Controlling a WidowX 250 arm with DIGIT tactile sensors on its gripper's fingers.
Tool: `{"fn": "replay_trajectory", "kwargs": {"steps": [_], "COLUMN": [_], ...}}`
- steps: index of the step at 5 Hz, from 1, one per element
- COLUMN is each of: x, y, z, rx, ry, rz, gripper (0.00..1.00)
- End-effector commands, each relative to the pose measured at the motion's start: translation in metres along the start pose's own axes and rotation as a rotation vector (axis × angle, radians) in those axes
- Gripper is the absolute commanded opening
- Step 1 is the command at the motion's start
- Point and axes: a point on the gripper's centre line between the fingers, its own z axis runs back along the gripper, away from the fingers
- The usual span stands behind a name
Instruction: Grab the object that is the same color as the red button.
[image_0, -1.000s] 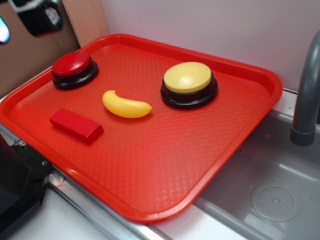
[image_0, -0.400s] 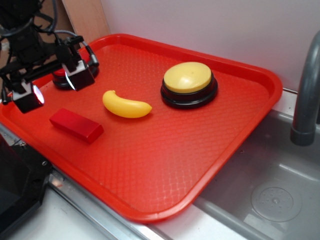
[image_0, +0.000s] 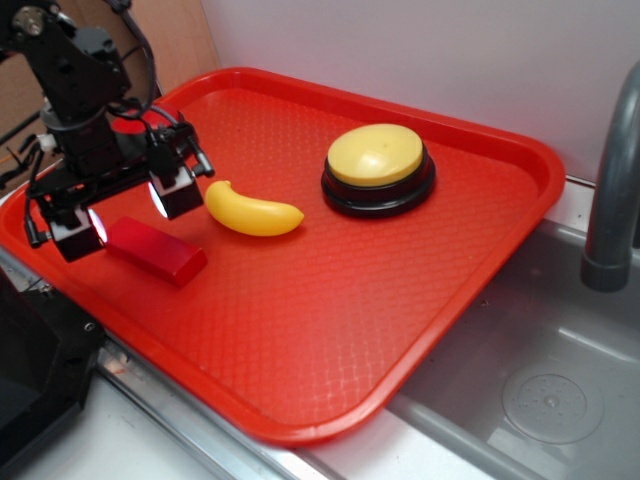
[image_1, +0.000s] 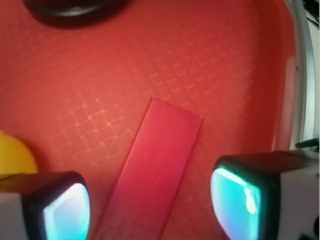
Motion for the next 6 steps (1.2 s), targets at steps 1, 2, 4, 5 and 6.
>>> {"fn": "replay_trajectory", "kwargs": {"steps": [1, 2, 4, 5, 6], "x": [0.002, 0.006, 0.010, 0.010, 0.016], "y": [-0.001, -0.003, -0.006, -0.009, -0.014], "z": [-0.011, -0.017, -0.022, -0.018, 0.000], "rx": [-0.045, -0.047, -0.044, -0.060, -0.082], "ry": [-0.077, -0.063, -0.056, -0.048, -0.050], "rz": [-0.003, 0.005, 0.006, -0.064, -0.213], "gripper": [1.00, 1.00, 0.00, 0.00, 0.00]}}
